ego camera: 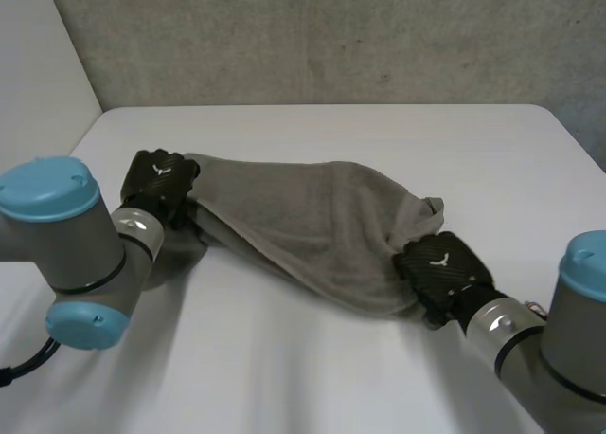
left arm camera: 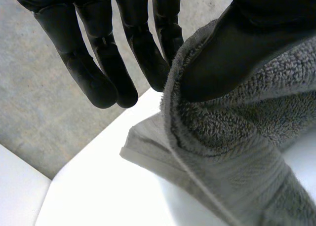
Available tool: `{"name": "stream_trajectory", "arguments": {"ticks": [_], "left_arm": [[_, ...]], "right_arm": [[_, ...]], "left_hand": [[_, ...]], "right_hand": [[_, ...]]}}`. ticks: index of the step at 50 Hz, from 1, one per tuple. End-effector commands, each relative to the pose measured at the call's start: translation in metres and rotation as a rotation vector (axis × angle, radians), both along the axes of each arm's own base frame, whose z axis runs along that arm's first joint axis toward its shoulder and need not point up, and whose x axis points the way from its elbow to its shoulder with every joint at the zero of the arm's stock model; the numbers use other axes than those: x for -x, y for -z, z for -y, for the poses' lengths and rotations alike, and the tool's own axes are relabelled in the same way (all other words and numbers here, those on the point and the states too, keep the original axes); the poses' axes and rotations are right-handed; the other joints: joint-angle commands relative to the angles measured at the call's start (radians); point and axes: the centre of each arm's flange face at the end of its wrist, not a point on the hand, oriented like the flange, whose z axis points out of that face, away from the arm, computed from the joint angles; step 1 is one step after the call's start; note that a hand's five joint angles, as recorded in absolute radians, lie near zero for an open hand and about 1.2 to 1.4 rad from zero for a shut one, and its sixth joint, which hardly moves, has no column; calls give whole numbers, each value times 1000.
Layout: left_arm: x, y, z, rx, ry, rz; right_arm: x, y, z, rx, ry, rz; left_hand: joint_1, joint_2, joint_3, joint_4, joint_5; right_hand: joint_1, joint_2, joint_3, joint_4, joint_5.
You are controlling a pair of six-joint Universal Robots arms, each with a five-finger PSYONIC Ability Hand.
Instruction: Fold the towel.
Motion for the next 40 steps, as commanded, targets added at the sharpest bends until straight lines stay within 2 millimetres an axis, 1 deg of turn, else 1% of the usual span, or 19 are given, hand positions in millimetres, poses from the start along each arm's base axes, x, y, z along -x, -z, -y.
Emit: {"name": "stream_trajectory", "arguments": {"ticks": [1, 6, 8, 13, 17, 21, 23, 24, 25, 26, 29, 33, 35, 37, 40], "left_arm": [[-7, 2, -14, -25, 0, 10], [-9, 4, -23, -37, 3, 15], [-10, 5, -24, -39, 3, 16], [-10, 6, -26, -41, 3, 16], [-10, 7, -26, -42, 3, 17], [-11, 10, -29, -54, 3, 21], [-13, 13, -31, -65, 3, 26], [-13, 13, -31, -65, 3, 26], [-13, 13, -32, -67, 3, 26], [-13, 13, -32, -66, 1, 27], [-13, 13, -31, -66, 0, 27], [-16, 13, -28, -64, -13, 25], [-20, 13, -25, -64, -25, 25], [-20, 13, -25, -64, -26, 25], [-20, 13, -25, -65, -26, 25]], "right_arm": [[14, -1, 7, -6, 48, 6], [20, 5, 6, -34, 59, 3], [24, 5, 7, -34, 67, 7], [36, -1, 19, -21, 96, 29], [40, 0, 22, -29, 96, 37], [41, 1, 21, -36, 95, 47], [43, -3, 22, -22, 103, 50], [43, -3, 22, -22, 103, 50], [47, -8, 24, -7, 115, 54], [51, -11, 27, 2, 130, 57], [56, -12, 31, -1, 144, 61], [57, -11, 31, -10, 135, 67], [55, -9, 29, -21, 108, 74], [54, -8, 28, -27, 96, 79], [52, -1, 27, -58, 73, 85]], "left_hand": [[8, -115, -143, -118, -229], [8, -115, -143, -118, -229], [8, -115, -143, -118, -229], [8, -115, -143, -118, -229], [8, -115, -143, -118, -229], [8, -115, -143, -118, -229], [8, -115, -143, -118, -229], [8, -115, -143, -118, -229], [8, -115, -143, -118, -229], [8, -115, -143, -118, -229], [8, -115, -143, -118, -229], [8, -115, -143, -118, -229], [8, -115, -143, -118, -229], [8, -115, -143, -118, -229], [8, -115, -143, -118, -229]], "right_hand": [[8, 12, 10, 11, 6], [8, 12, 10, 11, 6], [8, 12, 10, 11, 6], [46, 50, 47, 49, 44], [31, 36, 33, 34, 29], [-77, -73, -75, -74, -79], [-218, -213, -216, -214, -219], [-218, -214, -217, -215, -220], [-253, -249, -251, -250, -255], [-251, -246, -249, -247, -253], [-219, -214, -217, -215, -220], [-174, -170, -172, -171, -176], [-93, -88, -91, -89, -94], [-66, -61, -64, -63, -68], [-4, 0, -2, -1, -6]]}}
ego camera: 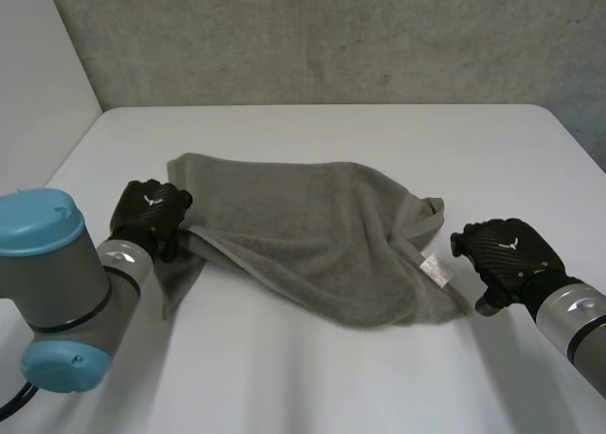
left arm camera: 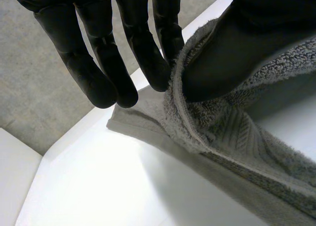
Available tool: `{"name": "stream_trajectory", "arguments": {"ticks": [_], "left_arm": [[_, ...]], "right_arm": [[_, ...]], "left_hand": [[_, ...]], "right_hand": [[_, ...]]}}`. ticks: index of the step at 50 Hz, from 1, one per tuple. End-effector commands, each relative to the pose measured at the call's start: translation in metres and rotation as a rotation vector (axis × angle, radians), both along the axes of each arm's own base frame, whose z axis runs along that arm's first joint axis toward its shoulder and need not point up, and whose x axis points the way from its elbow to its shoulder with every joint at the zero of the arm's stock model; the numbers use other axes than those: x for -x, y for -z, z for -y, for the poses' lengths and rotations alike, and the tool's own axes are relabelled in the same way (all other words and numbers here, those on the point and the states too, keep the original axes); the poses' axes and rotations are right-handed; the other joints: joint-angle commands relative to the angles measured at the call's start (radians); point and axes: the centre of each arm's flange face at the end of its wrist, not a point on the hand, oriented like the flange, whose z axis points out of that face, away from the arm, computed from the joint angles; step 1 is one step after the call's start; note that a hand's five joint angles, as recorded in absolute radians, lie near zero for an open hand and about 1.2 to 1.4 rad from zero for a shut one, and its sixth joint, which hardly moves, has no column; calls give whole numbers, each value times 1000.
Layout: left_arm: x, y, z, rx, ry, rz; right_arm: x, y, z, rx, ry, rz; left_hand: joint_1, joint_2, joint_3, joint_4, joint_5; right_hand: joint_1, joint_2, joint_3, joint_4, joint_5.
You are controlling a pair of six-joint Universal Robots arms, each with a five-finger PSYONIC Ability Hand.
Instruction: Fold the towel.
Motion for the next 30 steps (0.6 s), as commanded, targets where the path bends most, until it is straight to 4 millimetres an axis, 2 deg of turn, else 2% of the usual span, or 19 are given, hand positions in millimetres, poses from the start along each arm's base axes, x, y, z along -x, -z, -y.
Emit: {"name": "stream_trajectory", "arguments": {"ticks": [1, 17, 30], "left_arm": [[-3, 0, 2, 0, -10, 0], [-3, 2, 1, -6, -10, 2], [-3, 2, 1, -6, -10, 2]], "right_arm": [[-4, 9, -3, -41, -51, 17], [-11, 32, 2, -124, -101, 31], [-13, 42, 15, -134, -98, 26]], "left_hand": [[8, -118, -143, -118, -229], [8, -118, -143, -118, -229], [8, -118, -143, -118, -229]], "right_hand": [[92, 91, 90, 90, 81], [-2, -3, -4, -4, -13], [118, 117, 116, 117, 107]]}}
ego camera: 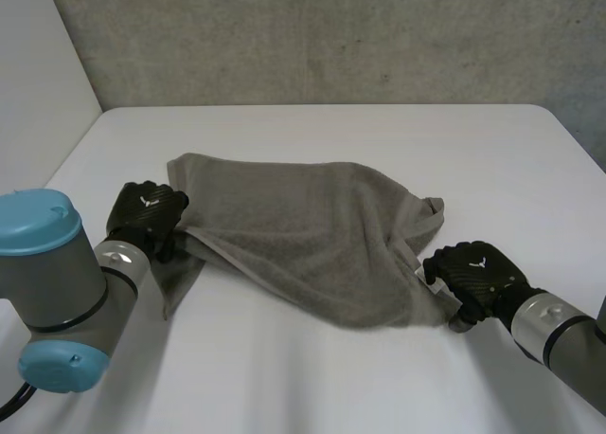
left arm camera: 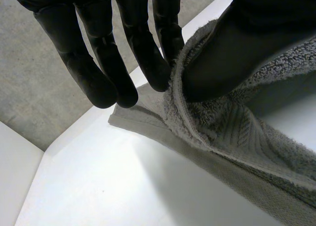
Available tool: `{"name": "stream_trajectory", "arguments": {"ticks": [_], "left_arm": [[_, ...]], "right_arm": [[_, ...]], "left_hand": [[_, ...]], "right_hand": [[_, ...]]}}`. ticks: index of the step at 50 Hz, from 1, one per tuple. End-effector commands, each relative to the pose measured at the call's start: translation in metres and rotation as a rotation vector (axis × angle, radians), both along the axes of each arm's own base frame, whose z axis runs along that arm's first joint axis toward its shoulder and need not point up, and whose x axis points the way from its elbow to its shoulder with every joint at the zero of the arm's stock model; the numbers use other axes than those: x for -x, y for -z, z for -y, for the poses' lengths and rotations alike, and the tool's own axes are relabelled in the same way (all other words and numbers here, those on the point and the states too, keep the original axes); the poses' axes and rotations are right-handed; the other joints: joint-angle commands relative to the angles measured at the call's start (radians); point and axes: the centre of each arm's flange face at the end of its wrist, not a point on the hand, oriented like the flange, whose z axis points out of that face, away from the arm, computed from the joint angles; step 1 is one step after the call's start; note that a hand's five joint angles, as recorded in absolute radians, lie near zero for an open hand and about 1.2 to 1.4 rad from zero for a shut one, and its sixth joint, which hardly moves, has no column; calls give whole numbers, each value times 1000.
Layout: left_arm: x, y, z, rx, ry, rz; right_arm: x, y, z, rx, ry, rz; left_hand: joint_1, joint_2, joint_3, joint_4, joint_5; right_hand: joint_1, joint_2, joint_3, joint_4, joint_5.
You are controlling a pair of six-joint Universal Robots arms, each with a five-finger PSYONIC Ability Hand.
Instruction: Fold the towel.
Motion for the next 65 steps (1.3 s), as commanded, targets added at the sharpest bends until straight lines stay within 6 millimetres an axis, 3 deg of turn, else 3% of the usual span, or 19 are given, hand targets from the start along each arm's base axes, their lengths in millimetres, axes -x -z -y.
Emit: {"name": "stream_trajectory", "arguments": {"ticks": [1, 3, 15, 17, 21, 25, 27, 30, 33, 35, 36, 38, 39, 41, 44, 55, 65], "left_arm": [[0, 0, 0, 0, 0, 0], [0, 0, 0, 0, 0, 0], [0, 0, -1, -2, 1, -1], [0, 0, -1, -1, 1, 1], [1, 1, -2, -3, 6, 0], [3, 1, -3, -3, 10, 1], [4, 1, -5, -4, 13, 1], [4, 0, -6, -3, 15, 0], [4, -1, -7, -3, 17, 1], [4, 0, -9, -4, 20, 3], [4, 0, -9, -4, 20, 3], [3, 0, -9, -6, 19, 7], [3, 0, -9, -6, 19, 7], [4, 2, -10, -10, 23, 14], [5, 5, -10, -12, 24, 16], [5, 8, -8, 19, 19, 8], [11, 10, -23, 1, 54, 11]], "right_arm": [[-1, 4, 5, -6, 1, -3], [-2, 5, 6, -6, -1, -2], [-5, 9, 5, -19, -12, -4], [-6, 9, 5, -19, -16, -4], [-7, 8, 5, -14, -17, 2], [-7, -2, 10, 21, 6, 39], [-6, -22, 16, 68, 41, 110], [-6, -34, 17, 73, 60, 171], [-6, -38, 17, 75, 66, 191], [-5, -45, 18, 91, 81, 204], [-5, -45, 18, 91, 81, 204], [-2, -47, 20, 97, 95, 207], [-2, -47, 20, 97, 95, 207], [11, -47, 29, 101, 151, 201], [25, -46, 36, 100, 207, 197], [39, -43, 41, 96, 260, 193], [57, -51, 48, 138, 378, 197]], "left_hand": [[8, -118, -143, -118, -229], [8, -118, -143, -118, -229], [8, -118, -143, -118, -229], [8, -118, -143, -118, -229], [8, -118, -143, -118, -229], [8, -118, -143, -118, -229], [8, -118, -143, -118, -229], [8, -118, -143, -118, -229], [8, -118, -143, -118, -229], [-117, -243, -268, -243, -354], [-118, -244, -269, -244, -355], [-404, -530, -555, -530, -641], [-405, -532, -556, -532, -642], [-651, -777, -802, -777, -888], [-722, -849, -873, -848, -959], [-769, -896, -920, -896, -1006], [-767, -893, -918, -893, -1003]], "right_hand": [[53, 55, 52, 55, 46], [149, 151, 149, 151, 142], [197, 199, 196, 199, 190], [285, 287, 284, 287, 278], [778, 780, 778, 780, 771], [780, 782, 779, 782, 773], [780, 782, 779, 782, 773], [780, 782, 779, 782, 773], [780, 782, 779, 782, 773], [780, 782, 779, 782, 773], [780, 782, 779, 782, 773], [780, 782, 779, 782, 773], [780, 782, 779, 782, 773], [780, 782, 779, 782, 773], [780, 782, 779, 782, 773], [780, 782, 779, 782, 773], [780, 782, 779, 782, 773]]}}
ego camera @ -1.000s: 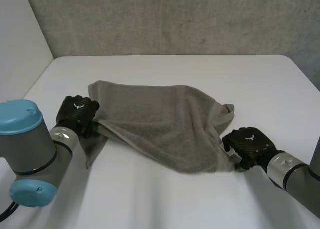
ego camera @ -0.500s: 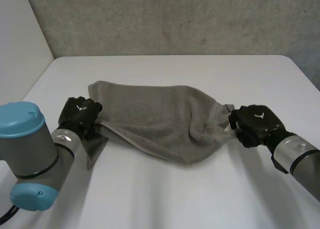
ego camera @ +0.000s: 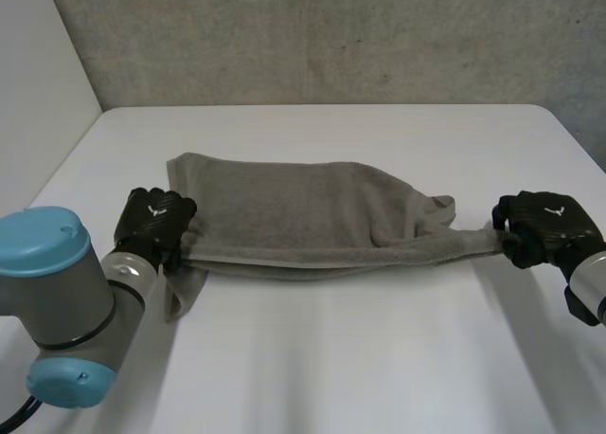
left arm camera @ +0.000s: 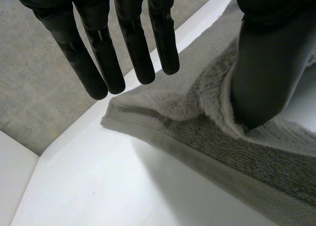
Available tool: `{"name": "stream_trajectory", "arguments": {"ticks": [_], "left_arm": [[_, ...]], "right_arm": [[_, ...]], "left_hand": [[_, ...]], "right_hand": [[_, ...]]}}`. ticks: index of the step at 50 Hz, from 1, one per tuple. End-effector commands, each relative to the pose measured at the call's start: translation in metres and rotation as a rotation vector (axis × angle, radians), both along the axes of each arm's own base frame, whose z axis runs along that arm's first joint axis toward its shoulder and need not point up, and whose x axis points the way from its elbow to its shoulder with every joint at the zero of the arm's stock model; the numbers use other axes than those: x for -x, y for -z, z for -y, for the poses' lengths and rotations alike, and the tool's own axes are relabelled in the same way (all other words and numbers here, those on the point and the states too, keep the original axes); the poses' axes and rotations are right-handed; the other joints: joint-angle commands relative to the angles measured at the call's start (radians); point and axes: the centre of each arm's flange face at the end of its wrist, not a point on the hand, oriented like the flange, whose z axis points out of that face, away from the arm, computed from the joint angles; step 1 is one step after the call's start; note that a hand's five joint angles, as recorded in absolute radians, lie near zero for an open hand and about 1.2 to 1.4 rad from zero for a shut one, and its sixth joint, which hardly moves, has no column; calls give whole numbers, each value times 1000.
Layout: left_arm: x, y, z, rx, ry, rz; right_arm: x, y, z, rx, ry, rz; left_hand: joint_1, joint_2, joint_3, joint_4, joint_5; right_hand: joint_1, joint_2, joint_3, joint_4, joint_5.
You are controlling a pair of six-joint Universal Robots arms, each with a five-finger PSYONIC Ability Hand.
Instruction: Fold the towel.
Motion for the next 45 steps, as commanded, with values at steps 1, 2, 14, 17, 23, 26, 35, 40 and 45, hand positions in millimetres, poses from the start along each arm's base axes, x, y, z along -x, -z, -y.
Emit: {"name": "stream_trajectory", "arguments": {"ticks": [1, 2, 14, 17, 23, 26, 35, 40, 45], "left_arm": [[6, 1, -12, -11, 31, 2], [11, 1, -16, -11, 48, 3], [17, 2, -23, -14, 69, 7], [17, 3, -24, -18, 70, 10], [17, 7, -25, -32, 70, 16], [17, 9, -27, -40, 74, 20], [16, -3, -23, -10, 68, 21], [10, -41, -24, 91, 57, 10], [-1, -108, -34, 259, 39, -52]], "right_arm": [[12, -6, 5, 27, 91, 2], [14, -8, 6, 45, 116, 1], [32, -20, 11, 96, 204, 20], [35, -23, 12, 107, 214, 19], [37, -23, 12, 114, 222, 20], [37, -24, 12, 117, 222, 20], [38, -52, 13, 204, 218, 15], [35, -78, 9, 242, 206, 7], [29, -129, 1, 274, 151, 6]], "left_hand": [[-104, -106, -97, -109, -256], [-104, -106, -97, -109, -256], [-95, -98, -88, -100, -247], [-86, -89, -80, -91, -238], [20, 17, 26, 14, -132], [243, 240, 249, 238, 91], [671, 668, 678, 666, 519], [671, 668, 678, 666, 519], [671, 668, 678, 666, 519]], "right_hand": [[89, 116, 70, 61, 69], [89, 116, 70, 61, 69], [89, 116, 70, 61, 69], [89, 116, 70, 61, 69], [89, 116, 70, 61, 69], [89, 116, 70, 61, 69], [89, 116, 70, 61, 69], [89, 116, 70, 61, 69], [89, 116, 70, 61, 69]]}}
